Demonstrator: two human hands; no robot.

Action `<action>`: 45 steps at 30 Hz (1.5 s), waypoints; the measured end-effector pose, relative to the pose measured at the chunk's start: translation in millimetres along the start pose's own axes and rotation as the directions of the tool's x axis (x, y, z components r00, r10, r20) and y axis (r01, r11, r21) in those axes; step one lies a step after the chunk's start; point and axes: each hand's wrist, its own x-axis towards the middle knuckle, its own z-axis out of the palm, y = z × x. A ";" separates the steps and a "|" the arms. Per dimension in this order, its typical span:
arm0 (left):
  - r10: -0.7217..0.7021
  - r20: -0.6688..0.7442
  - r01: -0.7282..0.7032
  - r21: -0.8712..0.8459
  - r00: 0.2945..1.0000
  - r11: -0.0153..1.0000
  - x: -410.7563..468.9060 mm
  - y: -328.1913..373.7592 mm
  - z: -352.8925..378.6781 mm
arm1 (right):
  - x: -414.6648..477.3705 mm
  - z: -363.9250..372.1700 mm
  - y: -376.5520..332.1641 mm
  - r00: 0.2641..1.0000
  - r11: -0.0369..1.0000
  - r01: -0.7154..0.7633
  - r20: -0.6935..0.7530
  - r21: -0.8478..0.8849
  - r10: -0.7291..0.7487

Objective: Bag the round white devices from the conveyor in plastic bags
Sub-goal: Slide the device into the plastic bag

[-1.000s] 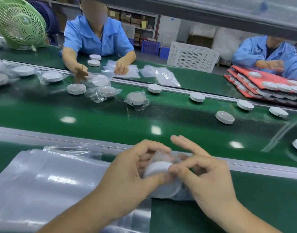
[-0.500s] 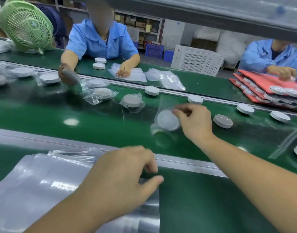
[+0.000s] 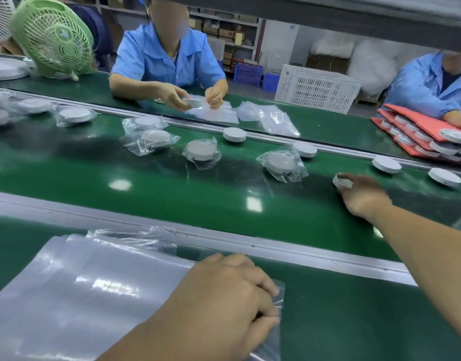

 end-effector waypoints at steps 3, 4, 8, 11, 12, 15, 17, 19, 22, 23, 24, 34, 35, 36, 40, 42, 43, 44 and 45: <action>-0.043 -0.091 0.038 -0.051 0.995 0.998 -1.6 -3.7 3.4 | -2.8 1.5 13.9 0.991 0.998 0.053 -0.122 -0.038 -0.057; -0.069 -0.134 0.059 -0.074 0.989 0.995 -1.8 -4.9 3.6 | -8.1 -0.1 14.8 0.987 0.995 0.076 -0.140 -0.069 -0.085; -0.184 -0.277 0.139 -0.175 0.943 0.975 0.2 -5.6 1.7 | -18.6 -7.9 15.4 0.968 0.963 0.202 -0.112 -0.177 -0.224; -0.202 -0.288 0.160 -0.161 0.936 0.974 0.9 -2.5 -0.1 | -16.1 -3.8 6.2 0.980 0.980 0.200 0.003 0.016 -0.200; -0.204 -0.290 0.164 -0.154 0.935 0.974 0.7 -2.3 -0.7 | -14.3 -0.1 2.9 0.986 0.985 0.164 0.012 0.048 -0.165; -0.236 -0.304 0.190 -0.172 0.923 0.967 0.1 -2.5 -3.0 | -3.5 12.4 -4.7 0.998 0.990 0.056 -0.036 0.133 -0.052; -0.275 -0.328 0.214 -0.209 0.904 0.954 -0.4 -2.9 -5.4 | 2.2 16.3 -11.6 0.997 0.990 0.038 -0.079 0.134 -0.028; -0.311 -0.340 0.234 -0.249 0.888 0.940 -0.7 -2.9 -7.6 | 0.1 17.2 -17.3 0.987 0.994 0.094 -0.137 0.053 -0.086; -0.354 -0.339 0.268 -0.276 0.872 0.923 -0.5 -4.2 -8.4 | -20.4 9.6 -29.3 0.947 0.963 0.268 -0.191 0.028 -0.258; -0.377 -0.345 0.289 -0.280 0.860 0.915 -0.3 -4.7 -8.2 | -31.1 5.6 -34.5 0.919 0.932 0.358 -0.196 0.052 -0.342; -0.406 -0.356 0.316 -0.284 0.842 0.905 -0.4 -5.5 -8.2 | -45.2 0.9 -40.5 0.873 0.881 0.467 -0.197 0.077 -0.446; -0.555 -0.366 0.340 -0.507 0.747 0.792 2.7 -13.4 -4.6 | -205.6 -4.8 -63.3 0.350 0.314 0.935 -0.588 0.166 -0.729; -0.547 -0.343 0.305 -0.556 0.763 0.774 3.2 -11.9 -4.7 | -211.2 -5.0 -67.7 0.372 0.303 0.927 -0.624 0.219 -0.687; -0.533 -0.324 0.244 -0.628 0.782 0.739 3.7 -10.6 -5.0 | -215.8 -6.1 -73.1 0.404 0.292 0.915 -0.659 0.279 -0.634; -0.409 -0.210 0.072 -0.815 0.888 0.575 2.5 -0.5 -10.6 | -232.3 -12.3 -93.6 0.711 0.195 0.693 -0.613 0.694 -0.345; -0.403 -0.315 0.085 -0.690 0.859 0.719 2.7 5.7 -7.4 | -241.1 -13.4 -99.1 0.810 0.109 0.543 -0.485 0.833 -0.330; -0.415 -0.378 0.078 -0.655 0.827 0.752 3.6 9.7 -6.7 | -244.8 -15.3 -100.7 0.816 0.119 0.519 -0.449 0.846 -0.364; -0.432 -0.426 0.052 -0.662 0.795 0.748 4.6 13.6 -7.0 | -246.9 -17.0 -101.4 0.817 0.128 0.492 -0.405 0.861 -0.411; -0.456 -0.455 0.025 -0.686 0.765 0.727 5.5 15.6 -6.8 | -247.5 -19.5 -101.7 0.822 0.119 0.441 -0.347 0.889 -0.452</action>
